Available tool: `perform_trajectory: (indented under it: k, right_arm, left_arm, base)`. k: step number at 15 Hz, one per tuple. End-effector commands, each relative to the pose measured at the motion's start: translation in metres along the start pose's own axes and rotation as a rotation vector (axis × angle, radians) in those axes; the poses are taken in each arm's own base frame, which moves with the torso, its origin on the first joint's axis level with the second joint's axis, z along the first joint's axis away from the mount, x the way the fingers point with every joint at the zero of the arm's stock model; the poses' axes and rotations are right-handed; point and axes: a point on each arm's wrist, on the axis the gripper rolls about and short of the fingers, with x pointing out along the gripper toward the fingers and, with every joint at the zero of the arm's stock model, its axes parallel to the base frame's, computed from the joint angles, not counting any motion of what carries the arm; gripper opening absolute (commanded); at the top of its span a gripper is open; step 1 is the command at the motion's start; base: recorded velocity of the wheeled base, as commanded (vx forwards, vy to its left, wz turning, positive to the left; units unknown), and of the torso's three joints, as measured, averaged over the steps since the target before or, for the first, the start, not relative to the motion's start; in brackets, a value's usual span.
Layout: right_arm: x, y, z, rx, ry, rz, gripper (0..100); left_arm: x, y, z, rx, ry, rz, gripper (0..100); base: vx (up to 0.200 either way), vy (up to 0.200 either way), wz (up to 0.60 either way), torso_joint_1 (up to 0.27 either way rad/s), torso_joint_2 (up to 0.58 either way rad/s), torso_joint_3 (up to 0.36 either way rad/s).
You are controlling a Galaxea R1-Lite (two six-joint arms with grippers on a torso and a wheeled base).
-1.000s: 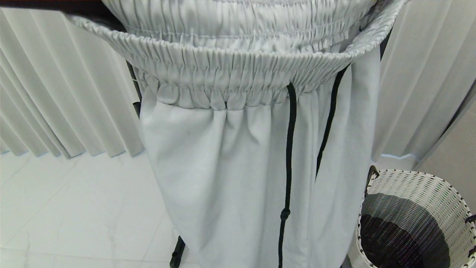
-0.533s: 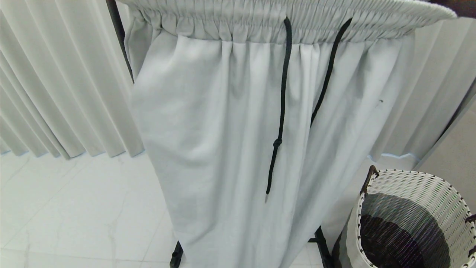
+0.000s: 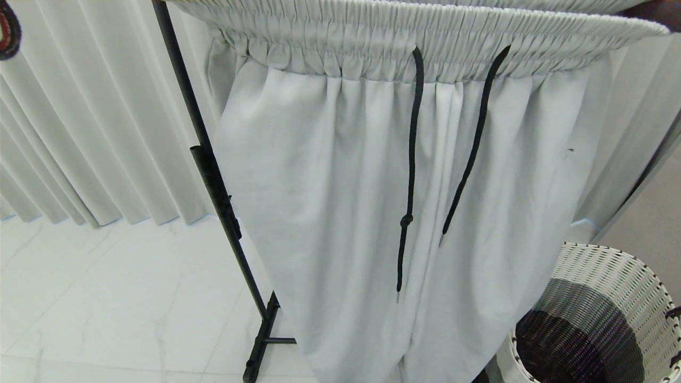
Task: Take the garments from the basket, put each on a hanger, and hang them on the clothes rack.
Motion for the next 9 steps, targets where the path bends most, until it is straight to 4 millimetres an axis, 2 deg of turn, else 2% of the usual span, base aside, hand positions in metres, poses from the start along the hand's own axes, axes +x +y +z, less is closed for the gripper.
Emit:
perform_trajectory:
  k: [1,2,3,5,7,9]
  right_arm:
    - [-0.001,0.000,0.000,0.000,-0.001,-0.001,0]
    - [-0.001,0.000,0.000,0.000,-0.001,-0.001,0]
    - [-0.001,0.000,0.000,-0.001,0.001,0.000,100]
    - [-0.001,0.000,-0.004,-0.006,0.013,0.001,100]
    - [-0.010,-0.001,-0.013,-0.033,0.035,0.022,100]
    - [-0.016,-0.002,-0.016,-0.053,0.034,0.030,100]
  left_arm:
    - [0.001,0.000,0.000,0.000,0.001,0.001,0]
    - [0.001,0.000,0.000,0.000,0.001,0.001,0]
    - [0.001,0.000,0.000,0.003,0.003,0.001,0]
    - [0.001,0.000,0.000,0.003,0.003,0.001,0]
    - [0.003,0.001,-0.001,0.001,0.008,0.017,0]
    - [0.006,0.012,-0.003,-0.011,0.022,0.084,0]
  base:
    - [0.000,0.000,0.00,0.000,0.00,0.000]
    - [0.000,0.000,0.00,0.000,0.00,0.000]
    - [0.000,0.000,0.00,0.000,0.00,0.000]
    - [0.000,0.000,0.00,0.000,0.00,0.000]
    - [0.000,0.000,0.00,0.000,0.00,0.000]
    - [0.000,0.000,0.00,0.000,0.00,0.000]
